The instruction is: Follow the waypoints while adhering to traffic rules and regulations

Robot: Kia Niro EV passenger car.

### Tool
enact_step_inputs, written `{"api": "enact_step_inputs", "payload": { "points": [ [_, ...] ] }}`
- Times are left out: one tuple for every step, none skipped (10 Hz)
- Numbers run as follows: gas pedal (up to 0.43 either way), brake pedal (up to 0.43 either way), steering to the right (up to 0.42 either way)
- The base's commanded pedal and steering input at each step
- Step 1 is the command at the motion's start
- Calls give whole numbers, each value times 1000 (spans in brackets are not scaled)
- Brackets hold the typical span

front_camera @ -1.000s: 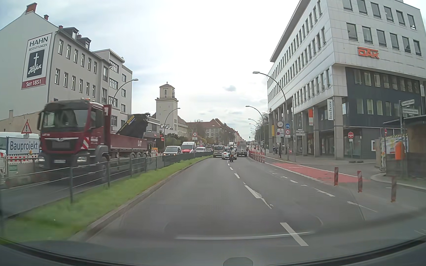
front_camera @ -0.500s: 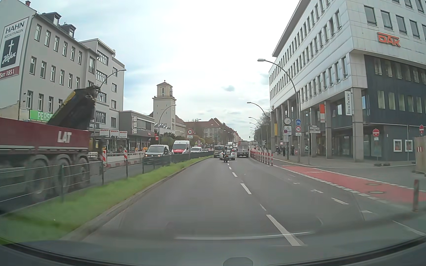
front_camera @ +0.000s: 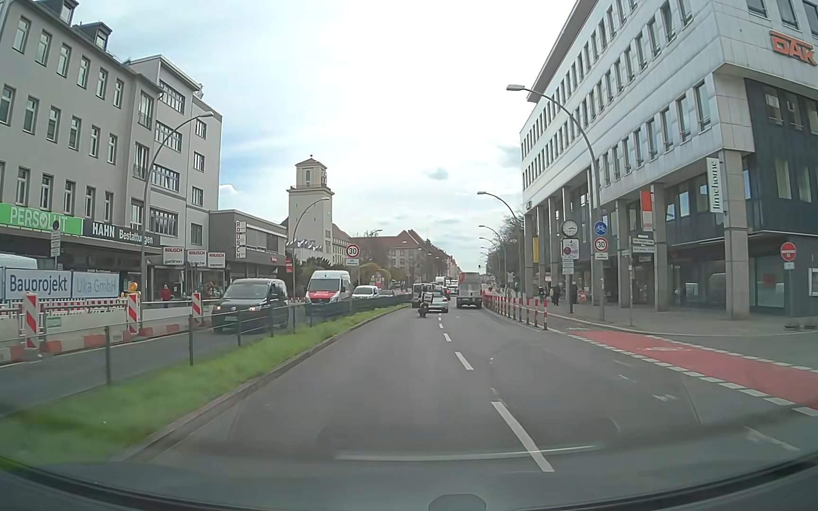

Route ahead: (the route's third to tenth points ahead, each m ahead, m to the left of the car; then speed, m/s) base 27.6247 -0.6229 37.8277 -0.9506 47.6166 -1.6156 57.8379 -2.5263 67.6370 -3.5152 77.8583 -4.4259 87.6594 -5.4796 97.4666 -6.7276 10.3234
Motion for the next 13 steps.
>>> {"api": "enact_step_inputs", "payload": {
  "points": [
    [79, 0, 3],
    [79, 0, 1],
    [47, 0, 1],
    [28, 0, 1],
    [28, 0, 1],
    [28, 0, 1],
    [28, 0, 1],
    [28, 0, 1],
    [28, 0, 1],
    [28, 0, 1],
    [28, 0, 1],
    [28, 0, 1],
    [28, 0, 1]
  ]
}}
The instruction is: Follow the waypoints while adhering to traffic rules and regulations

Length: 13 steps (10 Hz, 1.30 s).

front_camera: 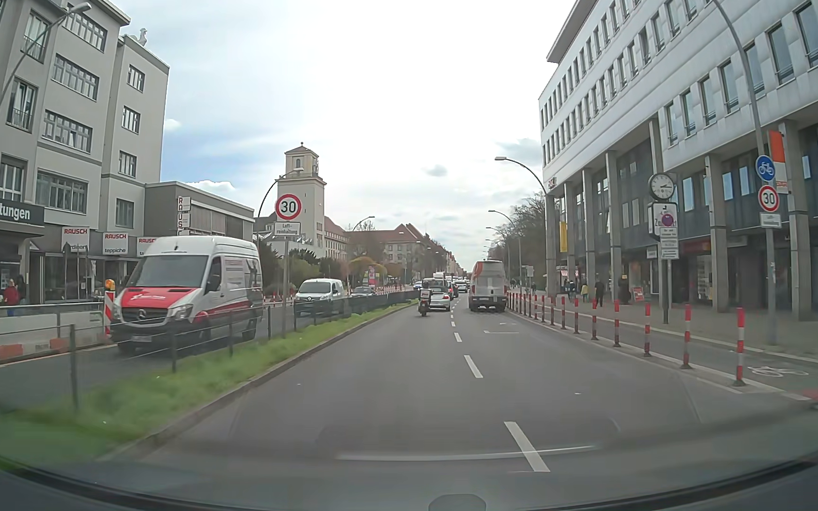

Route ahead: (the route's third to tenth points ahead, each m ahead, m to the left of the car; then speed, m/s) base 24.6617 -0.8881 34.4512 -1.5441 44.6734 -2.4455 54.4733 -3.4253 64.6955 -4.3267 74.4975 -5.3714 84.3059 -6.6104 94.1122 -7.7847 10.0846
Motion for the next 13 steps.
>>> {"api": "enact_step_inputs", "payload": {
  "points": [
    [28, 0, 1],
    [28, 0, 2],
    [28, 0, 2],
    [28, 0, 3],
    [39, 0, 3],
    [39, 0, 3],
    [39, 0, 4],
    [47, 0, 5],
    [59, 0, 6],
    [59, 0, 7],
    [67, 0, 8],
    [67, 0, 8],
    [67, 0, 9]
  ]
}}
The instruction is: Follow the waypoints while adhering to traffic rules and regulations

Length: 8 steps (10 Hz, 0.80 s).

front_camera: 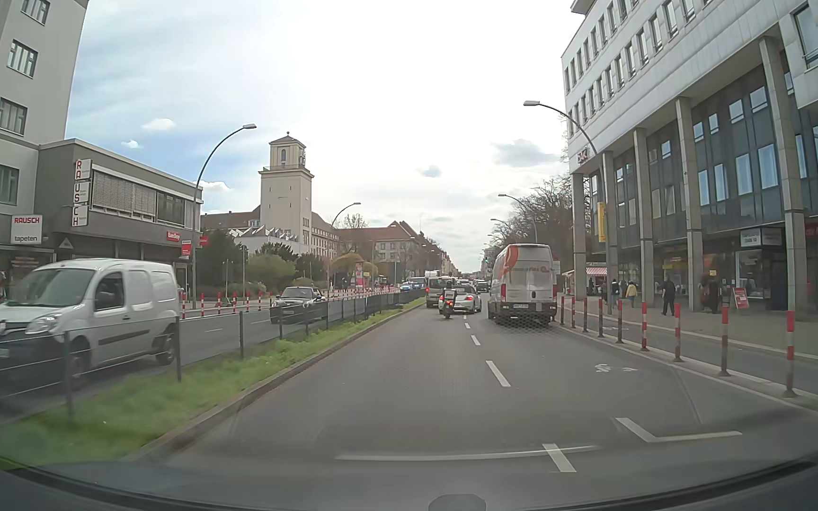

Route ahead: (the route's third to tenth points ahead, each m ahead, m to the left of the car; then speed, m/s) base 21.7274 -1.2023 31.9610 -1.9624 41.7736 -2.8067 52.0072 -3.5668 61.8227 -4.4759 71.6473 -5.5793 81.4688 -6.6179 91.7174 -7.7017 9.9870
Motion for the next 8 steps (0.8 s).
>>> {"api": "enact_step_inputs", "payload": {
  "points": [
    [67, 0, 9],
    [67, 0, 9],
    [67, 0, 8],
    [67, 0, 8],
    [67, 0, 9],
    [67, 0, 9],
    [59, 0, 8],
    [59, 0, 9]
  ]
}}
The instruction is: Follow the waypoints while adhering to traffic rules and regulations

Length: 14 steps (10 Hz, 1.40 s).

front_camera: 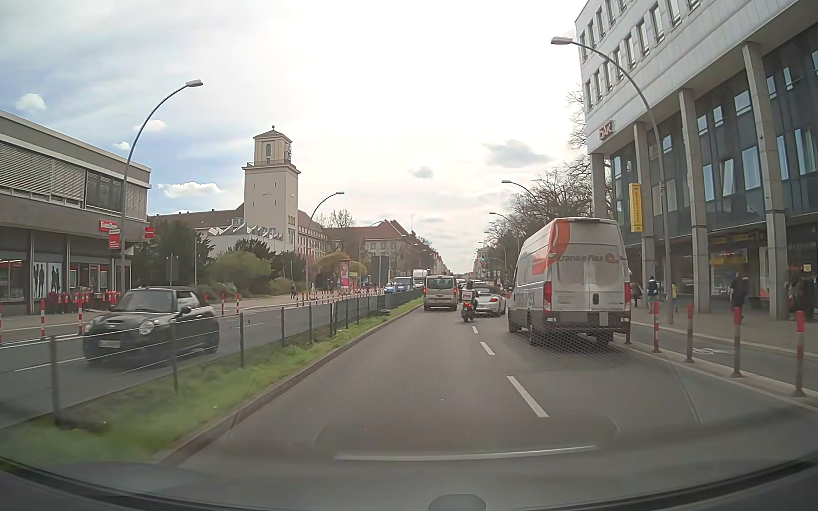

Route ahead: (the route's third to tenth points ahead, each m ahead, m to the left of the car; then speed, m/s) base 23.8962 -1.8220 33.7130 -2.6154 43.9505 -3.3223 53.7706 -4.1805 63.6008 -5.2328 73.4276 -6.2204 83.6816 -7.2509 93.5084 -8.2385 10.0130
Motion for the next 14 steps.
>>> {"api": "enact_step_inputs", "payload": {
  "points": [
    [47, 0, 9],
    [0, 0, 9],
    [0, 0, 10],
    [0, 0, 12],
    [0, 0, 16],
    [0, 0, 20],
    [0, 0, 20],
    [0, 0, 20],
    [0, 0, 20],
    [0, 0, 20],
    [0, 0, 21],
    [0, 0, 26],
    [0, 0, 30],
    [0, 0, 30]
  ]
}}
